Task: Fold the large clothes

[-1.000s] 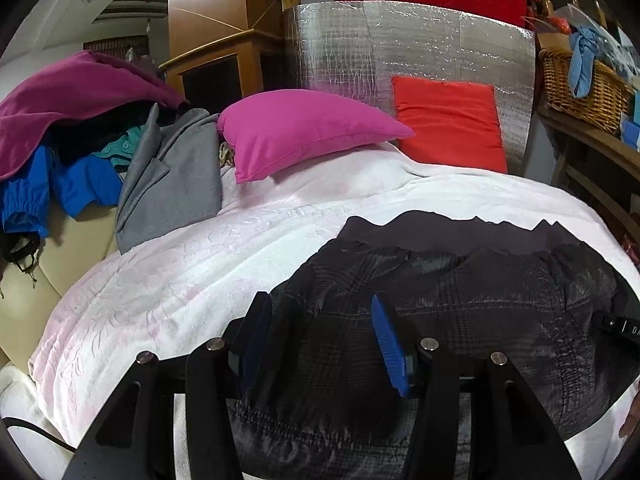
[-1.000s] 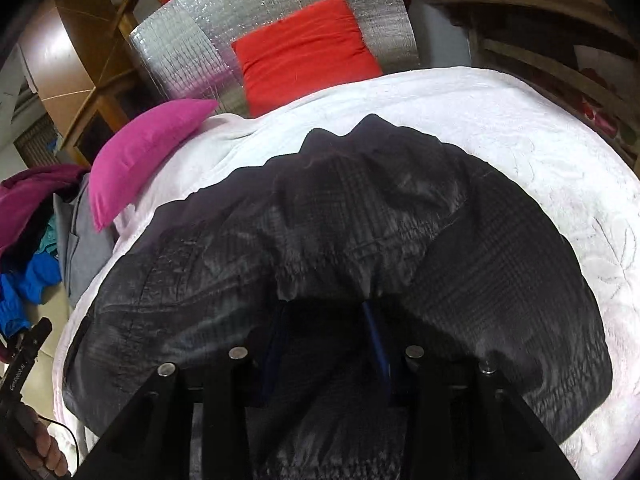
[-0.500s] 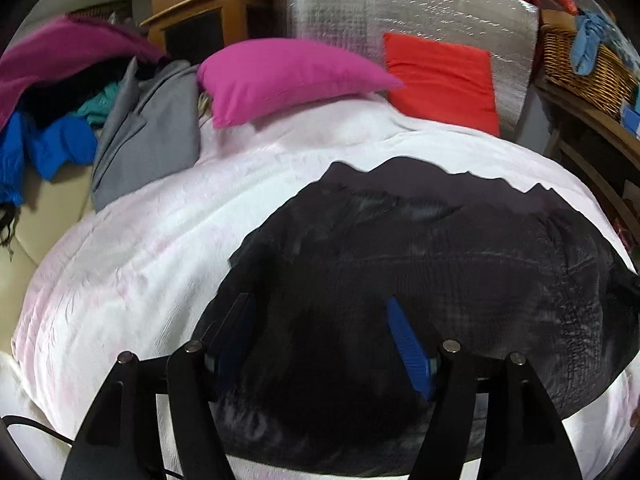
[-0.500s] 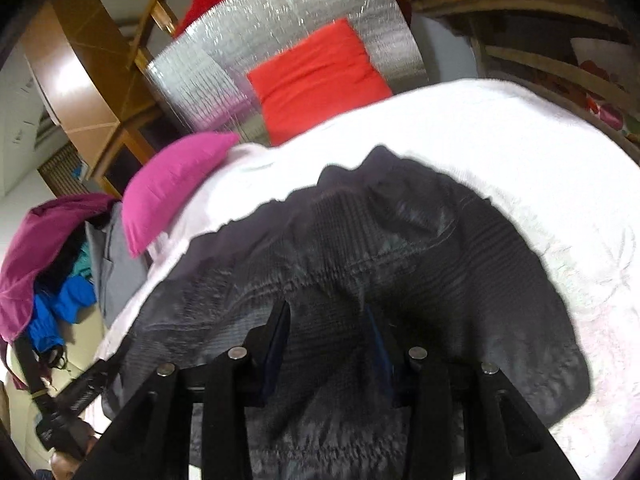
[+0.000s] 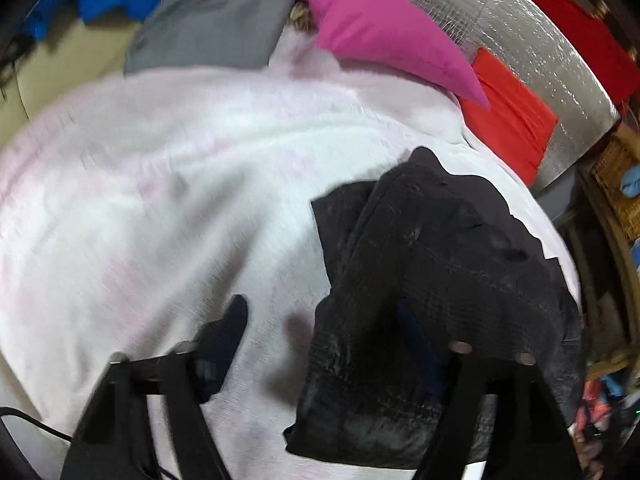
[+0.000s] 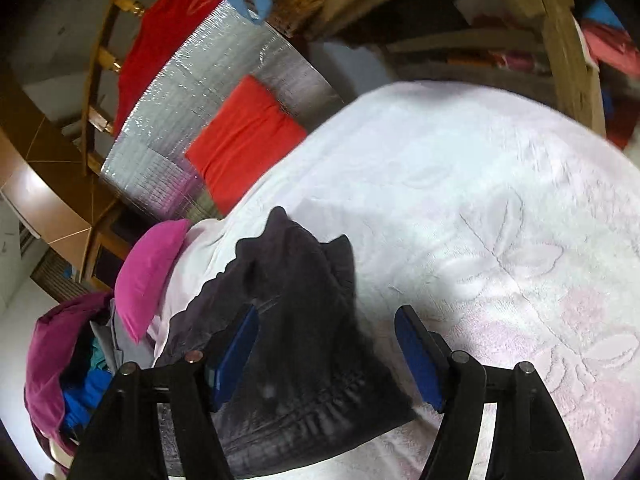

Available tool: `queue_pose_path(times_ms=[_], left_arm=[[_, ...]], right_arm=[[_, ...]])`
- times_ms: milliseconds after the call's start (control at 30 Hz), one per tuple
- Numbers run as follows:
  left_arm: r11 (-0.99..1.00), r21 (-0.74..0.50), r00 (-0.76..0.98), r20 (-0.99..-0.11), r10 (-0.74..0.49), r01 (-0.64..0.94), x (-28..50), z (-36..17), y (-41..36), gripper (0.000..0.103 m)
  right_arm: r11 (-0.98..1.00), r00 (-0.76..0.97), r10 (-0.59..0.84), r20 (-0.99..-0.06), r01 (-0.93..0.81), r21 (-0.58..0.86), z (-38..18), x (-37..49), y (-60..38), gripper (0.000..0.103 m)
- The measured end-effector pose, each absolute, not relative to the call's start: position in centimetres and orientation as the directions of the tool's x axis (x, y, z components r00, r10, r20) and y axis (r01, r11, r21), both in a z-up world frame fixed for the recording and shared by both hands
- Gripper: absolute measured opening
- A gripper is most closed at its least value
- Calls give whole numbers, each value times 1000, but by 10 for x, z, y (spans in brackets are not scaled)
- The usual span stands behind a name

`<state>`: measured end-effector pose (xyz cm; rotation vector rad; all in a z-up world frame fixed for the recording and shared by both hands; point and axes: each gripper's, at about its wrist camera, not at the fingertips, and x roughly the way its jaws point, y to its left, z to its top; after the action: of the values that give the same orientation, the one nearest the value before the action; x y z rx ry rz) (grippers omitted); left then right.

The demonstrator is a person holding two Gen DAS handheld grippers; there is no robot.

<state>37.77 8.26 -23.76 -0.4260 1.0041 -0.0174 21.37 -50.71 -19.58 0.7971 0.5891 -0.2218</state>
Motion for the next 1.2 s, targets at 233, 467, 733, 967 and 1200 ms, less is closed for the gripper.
queue_pose_path(times_ms=[233, 467, 733, 967, 1200], left_arm=[[940, -310, 560, -809, -180, -145, 389, -233, 64, 38], [947, -302, 551, -811, -195, -110, 412, -240, 54, 48], [955, -288, 574, -794, -200, -65, 422, -238, 50, 21], [969, -226, 592, -796, -125, -99, 419, -237, 43, 15], [980, -165, 594, -802, -66, -114, 418, -237, 40, 12]], right_arm=[[693, 766, 74, -638, 420, 585, -220, 255, -498, 73], [731, 733, 58, -678, 431, 529, -227, 274, -483, 69], [769, 727, 51, -684, 409, 492, -226, 287, -475, 60], [801, 711, 31, -703, 403, 443, -231, 295, -467, 60], [803, 745, 18, -667, 387, 454, -221, 289, -465, 58]])
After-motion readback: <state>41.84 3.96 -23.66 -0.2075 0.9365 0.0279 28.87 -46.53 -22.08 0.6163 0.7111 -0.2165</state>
